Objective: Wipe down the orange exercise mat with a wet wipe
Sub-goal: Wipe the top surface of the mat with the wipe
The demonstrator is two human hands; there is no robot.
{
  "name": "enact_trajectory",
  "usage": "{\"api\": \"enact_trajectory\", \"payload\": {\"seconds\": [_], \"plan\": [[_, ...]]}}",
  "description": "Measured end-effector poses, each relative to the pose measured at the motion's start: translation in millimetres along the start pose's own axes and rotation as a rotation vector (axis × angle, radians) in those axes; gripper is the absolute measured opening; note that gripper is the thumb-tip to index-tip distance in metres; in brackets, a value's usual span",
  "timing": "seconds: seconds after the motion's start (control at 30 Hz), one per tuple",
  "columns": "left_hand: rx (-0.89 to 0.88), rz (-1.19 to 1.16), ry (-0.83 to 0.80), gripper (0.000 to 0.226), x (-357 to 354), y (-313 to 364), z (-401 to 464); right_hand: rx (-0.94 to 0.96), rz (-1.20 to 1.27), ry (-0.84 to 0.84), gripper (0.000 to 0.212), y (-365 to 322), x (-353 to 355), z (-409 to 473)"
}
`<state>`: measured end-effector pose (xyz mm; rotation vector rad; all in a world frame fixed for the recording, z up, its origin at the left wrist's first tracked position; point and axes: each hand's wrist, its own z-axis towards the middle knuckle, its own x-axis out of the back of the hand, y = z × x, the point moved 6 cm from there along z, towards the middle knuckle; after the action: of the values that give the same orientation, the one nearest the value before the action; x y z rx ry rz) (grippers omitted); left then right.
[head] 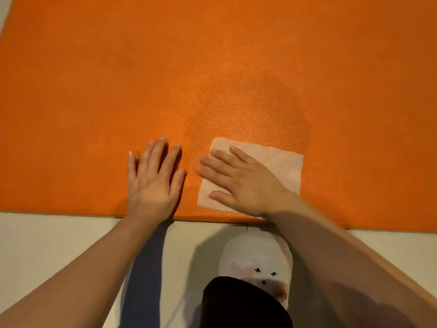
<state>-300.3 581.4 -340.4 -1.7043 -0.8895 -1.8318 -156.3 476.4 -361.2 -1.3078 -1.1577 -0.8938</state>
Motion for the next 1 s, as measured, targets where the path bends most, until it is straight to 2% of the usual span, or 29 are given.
{"api": "enact_trajectory", "payload": {"seconds": [0.07, 0.23, 0.3, 0.37, 0.43, 0.5, 0.6, 0.67, 0.77, 0.83, 0.93, 1.0], "plan": [[-0.030, -0.001, 0.001, 0.054, -7, -2, 2, -0.147, -0.022, 0.045, 0.061, 42, 7, -15], [-0.032, -0.028, 0.059, 0.053, -8, -5, 5, -0.912, 0.055, 0.169, 0.077, 166, 35, -116], [-0.043, -0.018, 0.068, 0.054, -7, -4, 6, -1.170, 0.103, 0.254, 0.082, 178, 42, -145], [-0.049, -0.014, 0.080, 0.053, -8, -3, 6, -1.294, 0.125, 0.307, 0.079, 169, 36, -144], [-0.052, -0.007, 0.084, 0.053, -8, -3, 6, -1.251, 0.123, 0.320, 0.074, 144, 29, -115], [-0.057, -0.003, 0.086, 0.053, -8, -3, 6, -1.089, 0.115, 0.298, 0.071, 112, 23, -65], [-0.062, 0.010, 0.088, 0.053, -8, -4, 7, -0.784, 0.101, 0.163, 0.072, 47, 6, 21], [-0.061, 0.017, 0.087, 0.053, -9, -3, 7, -0.514, 0.037, 0.110, 0.070, 9, 4, 61], [-0.074, 0.036, 0.087, 0.052, -10, -2, 6, -0.213, 0.046, 0.019, 0.068, 7, 7, 64], [-0.069, 0.030, 0.085, 0.054, -10, -3, 6, -0.284, 0.132, 0.018, 0.069, 46, 16, 40], [-0.070, 0.035, 0.089, 0.055, -11, -2, 6, -0.675, 0.103, 0.111, 0.079, 127, 29, -27], [-0.069, 0.034, 0.092, 0.055, -10, -3, 6, -0.930, 0.066, 0.109, 0.082, 169, 33, -85]]}}
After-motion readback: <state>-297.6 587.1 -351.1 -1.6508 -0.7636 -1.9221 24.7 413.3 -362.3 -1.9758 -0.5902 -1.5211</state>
